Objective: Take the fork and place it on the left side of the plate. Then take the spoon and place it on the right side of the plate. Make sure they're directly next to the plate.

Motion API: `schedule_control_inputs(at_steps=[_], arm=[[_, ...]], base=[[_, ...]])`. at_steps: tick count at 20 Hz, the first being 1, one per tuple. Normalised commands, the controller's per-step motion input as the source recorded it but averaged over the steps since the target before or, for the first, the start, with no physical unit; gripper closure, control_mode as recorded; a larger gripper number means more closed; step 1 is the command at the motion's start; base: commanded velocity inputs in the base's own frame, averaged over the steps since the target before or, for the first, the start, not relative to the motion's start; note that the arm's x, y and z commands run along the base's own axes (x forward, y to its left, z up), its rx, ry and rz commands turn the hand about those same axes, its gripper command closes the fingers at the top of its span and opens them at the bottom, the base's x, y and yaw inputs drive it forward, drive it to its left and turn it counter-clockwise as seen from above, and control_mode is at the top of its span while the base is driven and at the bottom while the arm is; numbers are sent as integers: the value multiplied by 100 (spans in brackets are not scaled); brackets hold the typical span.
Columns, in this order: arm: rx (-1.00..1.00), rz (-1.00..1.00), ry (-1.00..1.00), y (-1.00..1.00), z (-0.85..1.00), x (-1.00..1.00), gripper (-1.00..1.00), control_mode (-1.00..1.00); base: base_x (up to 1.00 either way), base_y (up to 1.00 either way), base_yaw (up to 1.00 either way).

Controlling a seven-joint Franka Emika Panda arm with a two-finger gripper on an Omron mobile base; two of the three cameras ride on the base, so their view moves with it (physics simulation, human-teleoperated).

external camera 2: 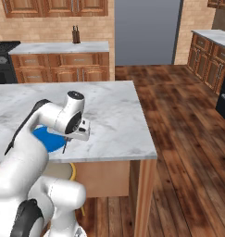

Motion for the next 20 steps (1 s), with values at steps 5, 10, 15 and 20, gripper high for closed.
schedule_control_inputs(at_steps=[5, 10, 15, 20], arm=[[0, 1, 1, 11, -44, 65, 100, -100], [0, 0, -2, 10, -31, 37, 100, -100], [0, 0, -10, 10, -31, 22, 100, -100], [0, 0, -15, 14, -31, 8, 100, -100]], base=[[0, 0, 0], [0, 0, 0], [0, 0, 0], [0, 0, 0]])
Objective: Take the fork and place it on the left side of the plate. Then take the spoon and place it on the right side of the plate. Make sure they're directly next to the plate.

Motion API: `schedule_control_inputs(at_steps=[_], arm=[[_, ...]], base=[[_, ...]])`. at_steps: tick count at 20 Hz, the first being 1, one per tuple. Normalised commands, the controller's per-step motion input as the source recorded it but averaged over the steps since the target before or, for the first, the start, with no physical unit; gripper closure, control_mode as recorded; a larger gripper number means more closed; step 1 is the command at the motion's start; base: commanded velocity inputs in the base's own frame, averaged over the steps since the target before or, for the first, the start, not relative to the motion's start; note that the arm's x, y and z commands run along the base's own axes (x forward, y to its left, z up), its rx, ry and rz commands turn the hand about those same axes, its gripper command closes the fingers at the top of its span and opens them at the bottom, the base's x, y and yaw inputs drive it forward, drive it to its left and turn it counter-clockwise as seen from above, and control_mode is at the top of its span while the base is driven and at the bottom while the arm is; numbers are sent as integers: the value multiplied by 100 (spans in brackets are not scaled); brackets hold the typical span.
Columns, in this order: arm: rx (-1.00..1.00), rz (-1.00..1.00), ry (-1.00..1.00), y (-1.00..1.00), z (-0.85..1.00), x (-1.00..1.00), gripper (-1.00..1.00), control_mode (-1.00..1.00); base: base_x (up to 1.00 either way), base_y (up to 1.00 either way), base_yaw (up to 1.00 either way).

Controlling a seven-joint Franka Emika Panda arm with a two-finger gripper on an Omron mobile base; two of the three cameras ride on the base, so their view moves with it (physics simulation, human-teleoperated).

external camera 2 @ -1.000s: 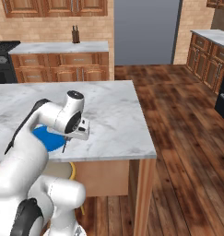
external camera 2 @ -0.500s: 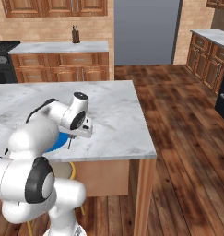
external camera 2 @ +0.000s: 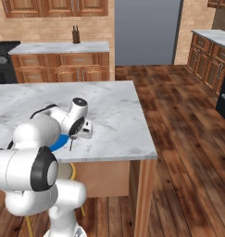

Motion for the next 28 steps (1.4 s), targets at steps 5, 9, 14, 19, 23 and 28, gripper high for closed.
schedule_control_inputs(at_steps=[5, 9, 14, 19, 23, 28], arm=[[0, 0, -11, 16, -26, 11, 100, -100], [0, 0, -6, 15, -16, 29, 100, -100], [0, 0, -3, 13, -14, 33, 100, -100], [0, 0, -1, 1, -17, 27, 100, -100], [0, 0, 0, 0, -18, 16, 100, -100], [0, 0, 0, 1, -15, 23, 100, -100]], base=[[0, 0, 0], [0, 0, 0], [0, 0, 0], [0, 0, 0], [0, 0, 0], [0, 0, 0]])
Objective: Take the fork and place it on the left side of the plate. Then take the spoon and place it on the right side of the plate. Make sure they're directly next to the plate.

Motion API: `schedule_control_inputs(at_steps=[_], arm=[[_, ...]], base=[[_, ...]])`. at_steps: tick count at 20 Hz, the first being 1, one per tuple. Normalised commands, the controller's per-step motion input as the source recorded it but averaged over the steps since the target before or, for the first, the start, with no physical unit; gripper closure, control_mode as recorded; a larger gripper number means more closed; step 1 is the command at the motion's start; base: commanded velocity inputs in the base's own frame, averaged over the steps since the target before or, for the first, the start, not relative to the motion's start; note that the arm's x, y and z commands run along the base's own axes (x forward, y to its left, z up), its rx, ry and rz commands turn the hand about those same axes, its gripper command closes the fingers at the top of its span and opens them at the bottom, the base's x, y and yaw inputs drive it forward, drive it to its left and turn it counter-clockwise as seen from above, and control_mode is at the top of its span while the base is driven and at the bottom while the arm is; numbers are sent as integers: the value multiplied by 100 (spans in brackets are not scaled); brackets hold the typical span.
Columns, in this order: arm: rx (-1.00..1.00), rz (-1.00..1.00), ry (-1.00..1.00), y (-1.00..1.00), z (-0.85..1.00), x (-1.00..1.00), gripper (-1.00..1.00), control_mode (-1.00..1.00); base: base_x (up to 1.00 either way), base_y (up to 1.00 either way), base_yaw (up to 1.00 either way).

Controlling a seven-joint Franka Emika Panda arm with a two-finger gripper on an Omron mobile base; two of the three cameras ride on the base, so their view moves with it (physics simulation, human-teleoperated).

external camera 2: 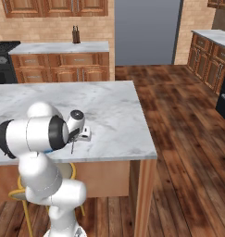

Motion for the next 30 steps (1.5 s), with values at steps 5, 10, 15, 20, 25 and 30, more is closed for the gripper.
schedule_control_inputs(at_steps=[5, 10, 15, 20, 25, 30], arm=[[0, 0, 0, 3, -15, 23, 100, -100], [0, 0, 0, 3, -23, 19, 100, -100], [0, 0, 0, 7, -26, 20, 100, -100], [0, 0, 1, 13, -31, 17, 100, -100], [-1, 0, 1, 9, -28, 2, -100, -100], [0, 0, 0, 5, 1, -2, -100, -100]], base=[[0, 0, 0], [0, 0, 0], [0, 0, 0], [0, 0, 0], [0, 0, 0], [0, 0, 0]])
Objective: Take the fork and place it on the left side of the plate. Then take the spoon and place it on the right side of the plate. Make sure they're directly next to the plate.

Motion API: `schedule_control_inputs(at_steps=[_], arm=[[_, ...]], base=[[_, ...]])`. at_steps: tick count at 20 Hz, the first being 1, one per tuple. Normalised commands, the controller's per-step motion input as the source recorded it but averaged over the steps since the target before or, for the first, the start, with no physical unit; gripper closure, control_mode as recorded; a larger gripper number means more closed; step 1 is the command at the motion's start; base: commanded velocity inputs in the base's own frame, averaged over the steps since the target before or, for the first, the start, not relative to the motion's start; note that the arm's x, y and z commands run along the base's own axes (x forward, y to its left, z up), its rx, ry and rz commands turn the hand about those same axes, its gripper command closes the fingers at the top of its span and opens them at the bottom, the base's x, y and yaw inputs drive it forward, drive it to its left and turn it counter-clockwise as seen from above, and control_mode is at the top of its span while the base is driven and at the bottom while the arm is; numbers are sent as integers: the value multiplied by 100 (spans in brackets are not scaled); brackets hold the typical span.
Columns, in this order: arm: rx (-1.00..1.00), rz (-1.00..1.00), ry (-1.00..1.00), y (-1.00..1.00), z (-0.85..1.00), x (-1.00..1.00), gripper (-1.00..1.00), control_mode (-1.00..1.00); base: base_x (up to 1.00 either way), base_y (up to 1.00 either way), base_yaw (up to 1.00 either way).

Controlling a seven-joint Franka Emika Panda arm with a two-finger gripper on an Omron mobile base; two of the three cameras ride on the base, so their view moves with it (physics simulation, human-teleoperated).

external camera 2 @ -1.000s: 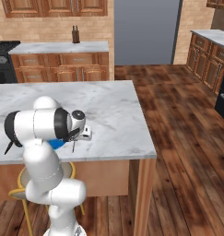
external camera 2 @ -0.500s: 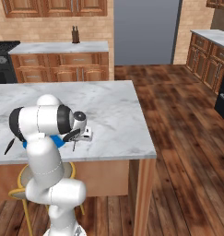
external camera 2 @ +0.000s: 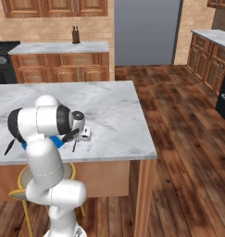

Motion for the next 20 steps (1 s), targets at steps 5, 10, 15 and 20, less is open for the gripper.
schedule_control_inputs(at_steps=[5, 10, 15, 20], arm=[[1, -5, 3, -1, 39, 0, -100, -100], [0, -11, 1, -15, 58, 0, -100, -100], [0, -9, 0, -8, 69, -18, -100, -100], [0, -3, -2, 3, 78, -69, -100, -100]], base=[[0, 0, 0], [0, 0, 0], [0, 0, 0], [0, 0, 0]])
